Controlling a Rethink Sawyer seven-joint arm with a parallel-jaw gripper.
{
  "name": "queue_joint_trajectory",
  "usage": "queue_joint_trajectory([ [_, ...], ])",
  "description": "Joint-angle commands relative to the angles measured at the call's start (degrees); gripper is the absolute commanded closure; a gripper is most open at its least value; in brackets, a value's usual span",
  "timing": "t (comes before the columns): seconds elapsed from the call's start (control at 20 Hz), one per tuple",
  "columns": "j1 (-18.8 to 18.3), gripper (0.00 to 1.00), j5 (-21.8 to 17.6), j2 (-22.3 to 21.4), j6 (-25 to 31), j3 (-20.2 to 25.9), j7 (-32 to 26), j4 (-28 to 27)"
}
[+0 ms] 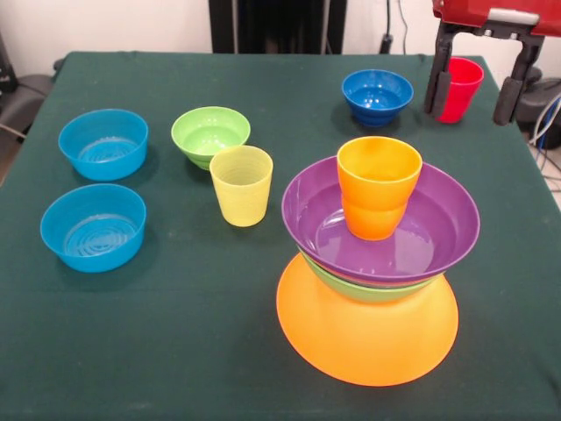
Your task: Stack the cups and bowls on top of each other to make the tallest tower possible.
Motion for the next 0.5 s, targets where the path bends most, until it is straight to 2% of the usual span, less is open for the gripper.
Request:
queue_joint_trajectory([
  [0.05, -2.1, 0.00, 2.0, -0.6, 9.9, 2.9, -3.3, 1.9],
  [0.3, -0.9, 0.00, 3.2, -7.2, 4.4, -0.1, 1.6, 14.5],
  [0.5, 0.0, 0.00, 3.4, -10.1, 2.4, -1.9, 3.5, 20.7],
])
